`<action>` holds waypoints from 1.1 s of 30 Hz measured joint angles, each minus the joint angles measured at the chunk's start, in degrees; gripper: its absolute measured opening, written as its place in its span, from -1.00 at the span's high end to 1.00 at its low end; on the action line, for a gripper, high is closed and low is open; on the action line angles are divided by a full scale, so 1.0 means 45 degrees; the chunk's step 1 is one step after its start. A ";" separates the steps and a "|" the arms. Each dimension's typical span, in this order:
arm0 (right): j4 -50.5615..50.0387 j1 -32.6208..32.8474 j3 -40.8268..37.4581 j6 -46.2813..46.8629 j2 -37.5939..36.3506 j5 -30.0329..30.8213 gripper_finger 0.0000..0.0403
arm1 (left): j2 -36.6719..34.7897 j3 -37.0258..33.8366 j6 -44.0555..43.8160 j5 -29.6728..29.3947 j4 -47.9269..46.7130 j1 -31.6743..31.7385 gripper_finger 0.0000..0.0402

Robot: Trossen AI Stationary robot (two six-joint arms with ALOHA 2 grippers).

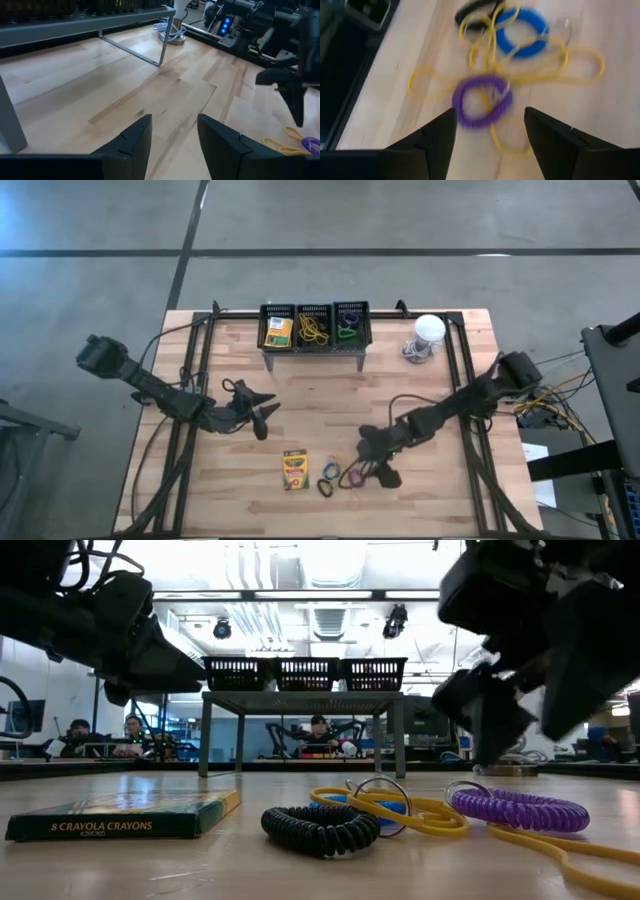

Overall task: Pick & Place Office Desk Supplies
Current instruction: Put the purple spring key chain into the right black bin

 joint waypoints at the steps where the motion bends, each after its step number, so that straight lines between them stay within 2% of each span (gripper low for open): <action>1: 0.0314 0.0060 0.0075 0.0195 0.0193 0.0234 -0.16 | 0.0000 0.0000 0.0000 0.0000 0.0000 0.0000 0.19; 7: 0.1572 0.0093 0.0163 0.0048 0.0994 0.0483 -0.11 | 0.0000 -0.0005 -0.0010 0.0108 -0.0005 -0.0010 0.19; 15: 0.1814 0.0322 0.0178 0.0066 0.1925 0.0866 0.06 | 0.0000 -0.0005 -0.0281 0.0296 -0.0039 -0.0044 0.19; 19: 0.1847 0.0418 0.0193 0.0039 0.2069 0.1143 0.25 | 0.0000 -0.0005 -0.0301 0.0297 -0.0043 -0.0044 0.19; 28: 0.1211 0.0496 0.0161 -0.0370 0.1574 0.1348 0.89 | 0.0000 -0.0005 -0.0639 0.0301 -0.0083 -0.0044 0.19; 33: 0.1066 0.0481 0.0141 -0.0459 0.0237 0.1549 0.90 | 0.0000 -0.0005 -0.0641 0.0304 -0.0087 -0.0068 0.19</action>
